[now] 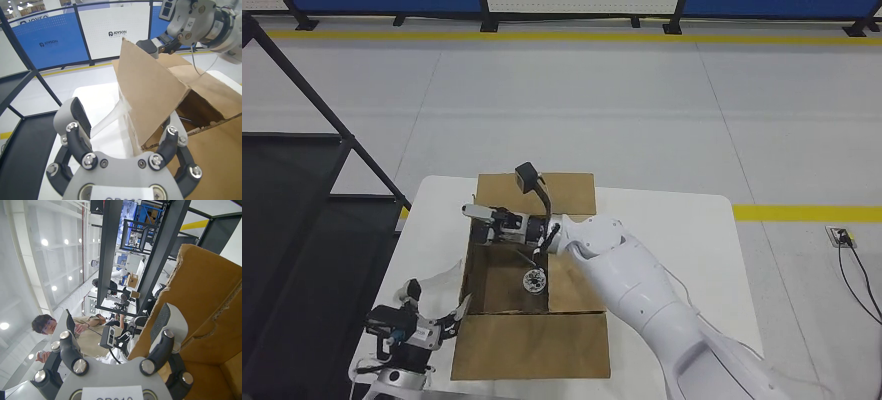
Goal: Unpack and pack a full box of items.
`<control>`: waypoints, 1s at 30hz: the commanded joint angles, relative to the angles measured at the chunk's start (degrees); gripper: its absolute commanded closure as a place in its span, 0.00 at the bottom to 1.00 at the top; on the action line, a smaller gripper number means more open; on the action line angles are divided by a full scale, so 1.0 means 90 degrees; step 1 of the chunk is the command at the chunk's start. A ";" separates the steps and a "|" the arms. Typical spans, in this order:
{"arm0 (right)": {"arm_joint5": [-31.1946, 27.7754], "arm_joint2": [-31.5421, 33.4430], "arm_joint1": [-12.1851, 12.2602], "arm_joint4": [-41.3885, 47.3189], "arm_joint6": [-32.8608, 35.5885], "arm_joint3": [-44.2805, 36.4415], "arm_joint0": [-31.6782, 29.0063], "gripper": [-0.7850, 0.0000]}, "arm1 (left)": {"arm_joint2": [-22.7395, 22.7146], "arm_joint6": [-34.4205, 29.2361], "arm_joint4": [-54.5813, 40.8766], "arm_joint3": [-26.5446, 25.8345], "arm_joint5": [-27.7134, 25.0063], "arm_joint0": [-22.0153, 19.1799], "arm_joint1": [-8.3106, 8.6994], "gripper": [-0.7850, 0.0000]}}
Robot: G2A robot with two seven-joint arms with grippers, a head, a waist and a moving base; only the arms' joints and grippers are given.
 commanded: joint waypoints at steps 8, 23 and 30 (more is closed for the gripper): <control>-0.0025 0.0022 0.0078 -0.0698 -0.0790 0.0529 0.0192 0.00 | -0.0438 0.0093 -0.0236 0.0140 0.0078 0.0142 -0.0006 0.00; -0.0265 0.0485 0.0662 -0.0966 -0.0467 0.0692 0.0023 0.00 | -0.0764 -0.0013 -0.0353 0.0899 -0.0009 -0.0023 -0.0018 0.00; -0.0847 0.0890 0.0980 -0.0623 0.0476 0.0065 -0.0319 0.00 | -0.0606 -0.0155 -0.0182 0.1331 -0.0105 -0.0292 -0.0029 0.00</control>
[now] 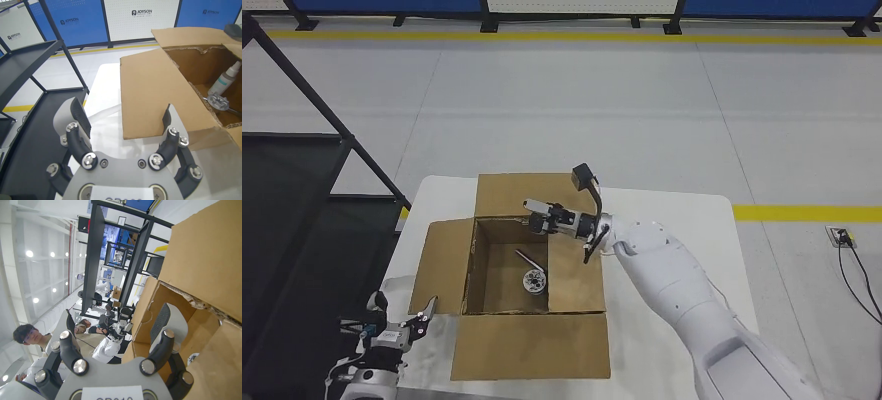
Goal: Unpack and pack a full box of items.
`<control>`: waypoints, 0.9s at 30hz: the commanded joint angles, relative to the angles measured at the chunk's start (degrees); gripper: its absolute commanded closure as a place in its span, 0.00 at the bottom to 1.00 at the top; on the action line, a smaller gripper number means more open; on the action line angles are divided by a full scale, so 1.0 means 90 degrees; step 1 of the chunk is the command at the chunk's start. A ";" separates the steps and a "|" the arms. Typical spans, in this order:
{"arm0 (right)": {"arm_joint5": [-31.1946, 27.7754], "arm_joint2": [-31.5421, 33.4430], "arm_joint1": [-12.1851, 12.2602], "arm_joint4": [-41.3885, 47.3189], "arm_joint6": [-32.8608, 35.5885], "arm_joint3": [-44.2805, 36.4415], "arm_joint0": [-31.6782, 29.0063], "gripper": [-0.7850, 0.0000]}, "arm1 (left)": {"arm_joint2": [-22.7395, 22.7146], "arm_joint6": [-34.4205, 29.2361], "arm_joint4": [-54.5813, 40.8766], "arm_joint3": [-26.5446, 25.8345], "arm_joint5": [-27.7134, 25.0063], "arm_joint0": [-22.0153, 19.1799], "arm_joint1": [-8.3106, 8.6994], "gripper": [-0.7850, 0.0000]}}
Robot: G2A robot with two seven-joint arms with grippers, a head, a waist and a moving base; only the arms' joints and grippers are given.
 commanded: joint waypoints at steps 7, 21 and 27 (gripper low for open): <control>-0.0032 0.0340 0.0310 -0.0025 0.0372 -0.0836 -0.0417 0.00 | 0.0124 -0.0006 0.0130 0.0290 -0.0141 -0.0171 -0.0010 0.00; 0.0374 0.0753 0.0651 -0.0344 0.0216 -0.2193 -0.1118 0.00 | -0.0145 0.0457 -0.0079 -0.0260 -0.0285 0.0285 -0.0027 0.00; 0.0506 0.0851 0.0724 -0.0416 0.0174 -0.2523 -0.1297 0.00 | -0.0299 0.0904 0.0238 -0.0588 -0.0594 0.0784 -0.0010 0.00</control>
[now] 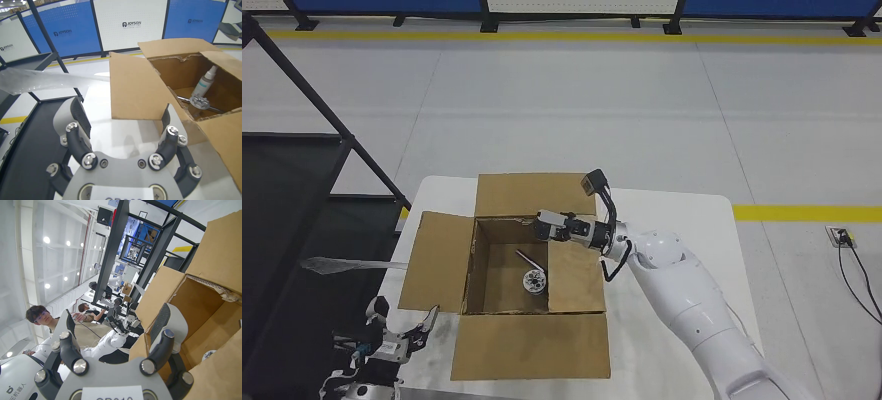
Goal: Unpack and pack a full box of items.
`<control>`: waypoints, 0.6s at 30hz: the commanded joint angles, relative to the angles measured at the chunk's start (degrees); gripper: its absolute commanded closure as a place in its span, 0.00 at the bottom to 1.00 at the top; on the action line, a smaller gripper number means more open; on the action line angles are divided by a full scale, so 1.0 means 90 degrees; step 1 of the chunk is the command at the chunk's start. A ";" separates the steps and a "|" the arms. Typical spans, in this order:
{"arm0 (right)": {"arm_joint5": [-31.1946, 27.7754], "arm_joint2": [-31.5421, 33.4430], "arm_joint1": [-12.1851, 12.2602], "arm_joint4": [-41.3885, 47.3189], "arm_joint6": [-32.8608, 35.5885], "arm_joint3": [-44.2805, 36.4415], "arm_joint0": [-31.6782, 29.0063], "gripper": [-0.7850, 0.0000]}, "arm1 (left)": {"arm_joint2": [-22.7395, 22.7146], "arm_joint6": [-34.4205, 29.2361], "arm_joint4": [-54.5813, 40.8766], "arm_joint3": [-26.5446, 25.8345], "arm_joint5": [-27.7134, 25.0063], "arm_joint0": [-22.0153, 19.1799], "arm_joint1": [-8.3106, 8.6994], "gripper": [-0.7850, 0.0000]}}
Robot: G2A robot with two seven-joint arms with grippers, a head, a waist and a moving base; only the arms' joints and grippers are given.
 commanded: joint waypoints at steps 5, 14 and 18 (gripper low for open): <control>0.0081 0.0078 0.0056 -0.0048 -0.0035 -0.0223 -0.0131 0.00 | -0.0105 0.0334 0.0277 -0.0101 -0.0197 0.0337 0.0010 0.00; 0.0121 0.0201 0.0136 -0.0066 -0.0045 -0.0522 -0.0314 0.00 | 0.0009 0.0397 0.1165 0.0230 -0.0522 0.0365 0.0052 0.00; 0.0130 0.0262 0.0180 -0.0111 -0.0061 -0.0695 -0.0411 0.00 | 0.0300 0.0255 0.1464 0.0479 -0.0432 0.0095 0.0040 0.00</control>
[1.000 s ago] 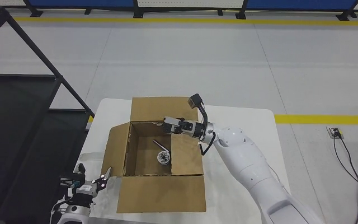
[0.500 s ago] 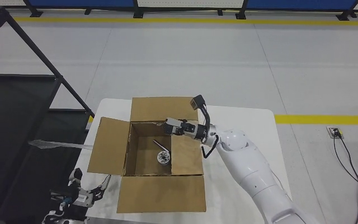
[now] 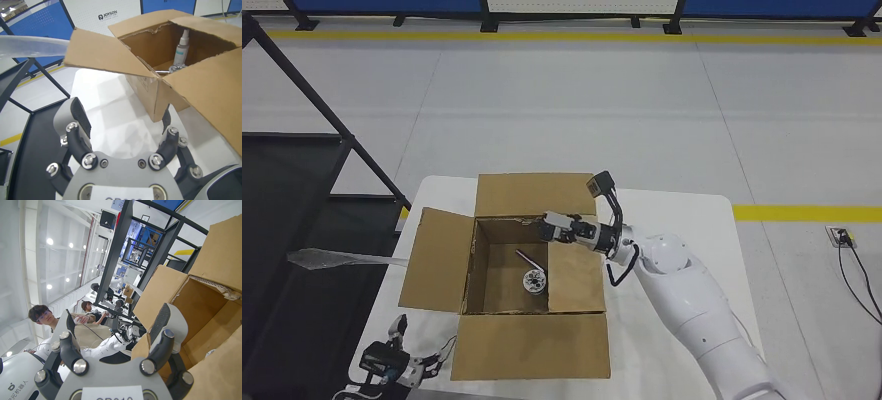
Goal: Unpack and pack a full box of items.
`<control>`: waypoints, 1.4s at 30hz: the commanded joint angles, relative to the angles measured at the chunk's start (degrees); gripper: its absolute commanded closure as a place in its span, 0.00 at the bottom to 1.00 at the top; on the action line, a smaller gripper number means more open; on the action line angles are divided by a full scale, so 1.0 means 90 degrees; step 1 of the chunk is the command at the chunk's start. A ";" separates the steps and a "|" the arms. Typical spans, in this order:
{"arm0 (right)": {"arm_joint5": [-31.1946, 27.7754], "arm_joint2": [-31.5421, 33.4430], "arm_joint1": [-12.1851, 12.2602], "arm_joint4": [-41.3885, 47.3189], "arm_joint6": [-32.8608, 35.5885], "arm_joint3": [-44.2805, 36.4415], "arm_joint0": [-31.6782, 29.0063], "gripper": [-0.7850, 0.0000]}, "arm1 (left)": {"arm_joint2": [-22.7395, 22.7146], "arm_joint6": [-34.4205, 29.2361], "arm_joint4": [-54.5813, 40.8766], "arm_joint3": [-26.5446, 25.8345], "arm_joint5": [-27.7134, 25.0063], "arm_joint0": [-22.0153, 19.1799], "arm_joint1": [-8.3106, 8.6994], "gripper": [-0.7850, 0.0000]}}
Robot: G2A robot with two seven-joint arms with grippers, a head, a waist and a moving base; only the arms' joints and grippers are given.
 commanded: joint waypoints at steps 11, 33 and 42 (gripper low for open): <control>0.0070 0.0205 0.0141 -0.0155 -0.0150 -0.0502 -0.0363 0.00 | 0.0621 -0.0493 -0.0132 0.0584 0.0518 -0.0881 -0.0093 0.00; 0.0109 0.0510 0.0344 -0.0102 -0.0128 -0.0944 -0.0730 0.00 | -0.0215 -0.0301 -0.0436 0.0311 0.0843 -0.0539 -0.0052 0.00; -0.0001 0.0735 0.0457 0.0006 -0.0024 -0.1092 -0.0886 0.00 | -0.1019 0.0457 -0.0963 -0.1228 0.0075 0.0772 -0.0030 0.00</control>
